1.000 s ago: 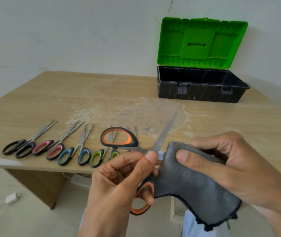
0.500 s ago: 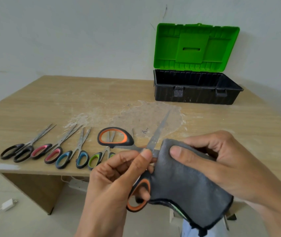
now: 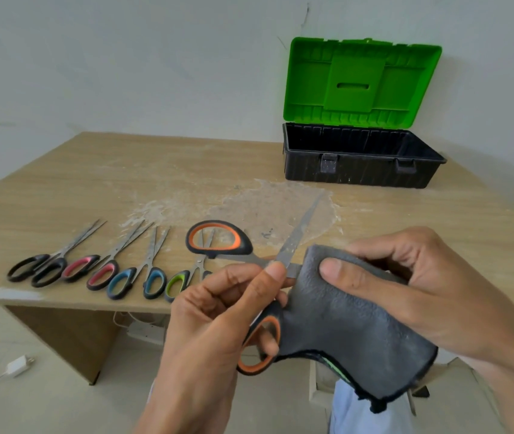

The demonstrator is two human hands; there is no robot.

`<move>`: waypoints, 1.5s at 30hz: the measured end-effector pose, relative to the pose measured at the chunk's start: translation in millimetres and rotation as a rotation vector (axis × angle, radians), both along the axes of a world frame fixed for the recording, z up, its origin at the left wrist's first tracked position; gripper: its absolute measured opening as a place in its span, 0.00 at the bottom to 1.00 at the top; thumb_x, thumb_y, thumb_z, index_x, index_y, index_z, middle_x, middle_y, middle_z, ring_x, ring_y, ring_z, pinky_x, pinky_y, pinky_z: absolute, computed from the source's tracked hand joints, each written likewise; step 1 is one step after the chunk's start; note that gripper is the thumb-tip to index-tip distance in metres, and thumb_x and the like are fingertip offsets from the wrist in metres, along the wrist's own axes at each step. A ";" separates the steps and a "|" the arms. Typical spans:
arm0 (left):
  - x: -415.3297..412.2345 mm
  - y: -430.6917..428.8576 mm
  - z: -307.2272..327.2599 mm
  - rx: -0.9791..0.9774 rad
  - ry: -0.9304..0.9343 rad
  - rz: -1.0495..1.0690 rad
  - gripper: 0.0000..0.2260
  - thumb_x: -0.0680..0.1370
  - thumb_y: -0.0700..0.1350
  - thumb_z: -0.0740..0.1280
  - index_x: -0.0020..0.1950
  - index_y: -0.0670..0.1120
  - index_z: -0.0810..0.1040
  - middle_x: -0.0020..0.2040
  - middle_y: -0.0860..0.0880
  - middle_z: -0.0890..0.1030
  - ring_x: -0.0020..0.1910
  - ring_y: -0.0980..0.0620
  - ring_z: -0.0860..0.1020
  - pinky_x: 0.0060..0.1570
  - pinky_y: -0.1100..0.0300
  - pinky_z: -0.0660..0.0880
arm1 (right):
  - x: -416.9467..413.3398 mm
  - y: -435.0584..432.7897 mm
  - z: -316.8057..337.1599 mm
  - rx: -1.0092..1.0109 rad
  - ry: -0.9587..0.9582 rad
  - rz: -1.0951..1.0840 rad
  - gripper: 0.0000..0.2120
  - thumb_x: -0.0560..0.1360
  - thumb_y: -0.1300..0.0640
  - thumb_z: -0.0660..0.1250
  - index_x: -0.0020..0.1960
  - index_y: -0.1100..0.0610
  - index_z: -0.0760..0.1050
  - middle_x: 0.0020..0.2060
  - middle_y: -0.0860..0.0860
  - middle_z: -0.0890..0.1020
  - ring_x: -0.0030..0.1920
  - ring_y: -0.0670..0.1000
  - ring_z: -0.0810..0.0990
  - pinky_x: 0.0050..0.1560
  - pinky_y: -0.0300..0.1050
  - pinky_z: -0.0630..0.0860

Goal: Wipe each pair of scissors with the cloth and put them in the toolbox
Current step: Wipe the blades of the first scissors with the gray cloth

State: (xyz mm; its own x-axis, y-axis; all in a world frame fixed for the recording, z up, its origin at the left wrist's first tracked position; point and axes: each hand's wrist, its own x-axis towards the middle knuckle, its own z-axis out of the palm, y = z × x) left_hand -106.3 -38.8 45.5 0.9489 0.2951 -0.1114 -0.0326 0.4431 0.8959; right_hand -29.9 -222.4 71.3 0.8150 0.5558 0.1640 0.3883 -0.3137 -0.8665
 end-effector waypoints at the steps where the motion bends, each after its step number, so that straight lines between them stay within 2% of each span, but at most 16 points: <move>1: -0.3 0.3 -0.5 -0.005 0.006 -0.004 0.08 0.63 0.45 0.75 0.33 0.40 0.83 0.33 0.41 0.82 0.19 0.52 0.71 0.18 0.67 0.68 | 0.2 0.9 -0.5 -0.004 0.003 0.006 0.17 0.74 0.37 0.70 0.42 0.49 0.88 0.31 0.59 0.82 0.31 0.63 0.79 0.32 0.54 0.72; 4: -1.1 2.8 -0.1 -0.003 0.008 -0.005 0.08 0.63 0.46 0.75 0.33 0.41 0.83 0.34 0.41 0.83 0.20 0.52 0.72 0.19 0.67 0.69 | 1.8 0.6 0.7 -0.014 0.011 0.004 0.20 0.74 0.36 0.70 0.45 0.52 0.89 0.33 0.64 0.82 0.33 0.66 0.79 0.33 0.56 0.73; 8: -0.5 3.8 0.6 0.017 -0.020 0.001 0.08 0.62 0.46 0.75 0.32 0.42 0.83 0.34 0.42 0.83 0.21 0.51 0.73 0.20 0.66 0.70 | 1.2 2.0 1.9 -0.010 -0.006 0.008 0.18 0.74 0.36 0.70 0.47 0.48 0.89 0.35 0.64 0.84 0.36 0.68 0.81 0.36 0.62 0.76; 10: 0.2 2.1 -0.8 0.033 -0.023 -0.016 0.08 0.63 0.47 0.75 0.31 0.42 0.83 0.33 0.41 0.82 0.25 0.49 0.74 0.24 0.64 0.71 | 2.1 4.2 0.7 -0.015 -0.010 0.030 0.18 0.75 0.37 0.71 0.43 0.51 0.88 0.31 0.60 0.81 0.32 0.65 0.78 0.33 0.56 0.72; 13: 0.9 2.0 -2.8 0.038 -0.010 -0.004 0.09 0.63 0.47 0.75 0.31 0.42 0.82 0.33 0.41 0.82 0.26 0.48 0.74 0.28 0.64 0.68 | 5.6 2.7 -3.1 -0.028 0.005 0.042 0.24 0.78 0.40 0.72 0.37 0.60 0.83 0.28 0.60 0.73 0.30 0.62 0.70 0.31 0.45 0.65; 17: 1.9 5.2 -0.9 0.012 0.010 0.012 0.07 0.63 0.44 0.74 0.32 0.40 0.83 0.34 0.39 0.82 0.18 0.52 0.71 0.17 0.67 0.67 | 7.9 -5.9 -5.7 -0.003 0.030 0.055 0.23 0.74 0.38 0.71 0.38 0.59 0.85 0.29 0.63 0.74 0.29 0.64 0.71 0.31 0.40 0.67; 20: 3.9 6.5 -1.7 -0.012 0.029 0.014 0.07 0.62 0.43 0.74 0.33 0.38 0.84 0.33 0.39 0.82 0.16 0.53 0.70 0.15 0.67 0.67 | 7.6 -9.1 -6.0 -0.017 0.048 0.048 0.17 0.73 0.36 0.70 0.42 0.48 0.89 0.30 0.62 0.78 0.31 0.64 0.75 0.33 0.43 0.70; 23: 7.4 4.3 -5.2 0.016 0.031 0.005 0.08 0.61 0.44 0.75 0.32 0.40 0.84 0.33 0.39 0.82 0.17 0.52 0.70 0.16 0.66 0.68 | 8.7 -9.1 -8.9 0.016 0.079 0.032 0.21 0.73 0.36 0.71 0.42 0.54 0.88 0.31 0.63 0.79 0.31 0.64 0.75 0.33 0.41 0.70; 26: 10.1 -1.4 -8.2 0.043 0.019 -0.012 0.09 0.59 0.46 0.75 0.31 0.40 0.83 0.31 0.39 0.82 0.21 0.49 0.73 0.20 0.65 0.71 | 8.5 -2.1 -11.0 0.003 0.081 0.040 0.24 0.74 0.37 0.71 0.44 0.58 0.87 0.33 0.64 0.80 0.33 0.64 0.77 0.34 0.47 0.71; 29: 11.1 -1.5 -8.9 0.027 0.024 0.008 0.09 0.59 0.45 0.75 0.32 0.39 0.83 0.30 0.40 0.80 0.17 0.52 0.69 0.16 0.67 0.66 | 9.3 0.0 -14.9 -0.032 0.065 0.037 0.28 0.74 0.35 0.71 0.43 0.63 0.85 0.33 0.65 0.78 0.33 0.64 0.76 0.34 0.50 0.69; 32: 10.4 3.0 -8.4 -0.003 0.038 0.029 0.11 0.58 0.45 0.75 0.33 0.38 0.83 0.31 0.40 0.80 0.15 0.52 0.67 0.15 0.69 0.64 | 8.8 -2.5 -12.8 -0.029 0.084 0.059 0.22 0.75 0.36 0.71 0.45 0.55 0.88 0.32 0.61 0.80 0.32 0.62 0.77 0.34 0.41 0.70; 35: 9.8 3.9 -7.4 -0.032 0.070 0.003 0.10 0.58 0.45 0.75 0.31 0.39 0.83 0.32 0.39 0.80 0.14 0.53 0.67 0.16 0.70 0.64 | 8.6 -7.0 -10.9 0.000 0.115 0.069 0.13 0.75 0.37 0.73 0.45 0.44 0.89 0.33 0.55 0.84 0.33 0.59 0.81 0.36 0.41 0.74; 37: 9.9 3.8 -7.2 -0.063 0.083 -0.017 0.10 0.58 0.45 0.75 0.31 0.39 0.83 0.31 0.41 0.80 0.14 0.54 0.66 0.16 0.70 0.64 | 8.7 -10.4 -10.4 0.013 0.122 0.057 0.14 0.73 0.36 0.72 0.45 0.45 0.89 0.32 0.53 0.85 0.33 0.58 0.82 0.36 0.40 0.74; 40: 10.7 4.3 -6.4 -0.090 0.088 -0.028 0.09 0.60 0.44 0.73 0.33 0.38 0.84 0.30 0.42 0.79 0.15 0.54 0.66 0.16 0.71 0.63 | 8.6 -13.4 -7.3 0.059 0.141 0.032 0.12 0.75 0.39 0.74 0.42 0.45 0.89 0.30 0.50 0.85 0.31 0.49 0.82 0.35 0.35 0.74; 42: 10.9 3.7 -7.3 -0.081 0.072 -0.021 0.08 0.61 0.44 0.73 0.33 0.38 0.84 0.31 0.42 0.80 0.15 0.54 0.66 0.16 0.71 0.64 | 8.7 -13.3 -6.2 0.051 0.144 0.003 0.15 0.73 0.37 0.73 0.42 0.47 0.89 0.30 0.53 0.83 0.30 0.54 0.81 0.35 0.38 0.74; 45: 12.0 -2.5 -9.8 0.016 0.022 0.020 0.08 0.60 0.45 0.75 0.30 0.40 0.83 0.31 0.40 0.82 0.19 0.51 0.72 0.19 0.68 0.69 | 8.2 -5.5 -10.1 0.009 0.122 -0.011 0.21 0.71 0.34 0.72 0.45 0.52 0.89 0.34 0.59 0.84 0.36 0.63 0.82 0.36 0.50 0.75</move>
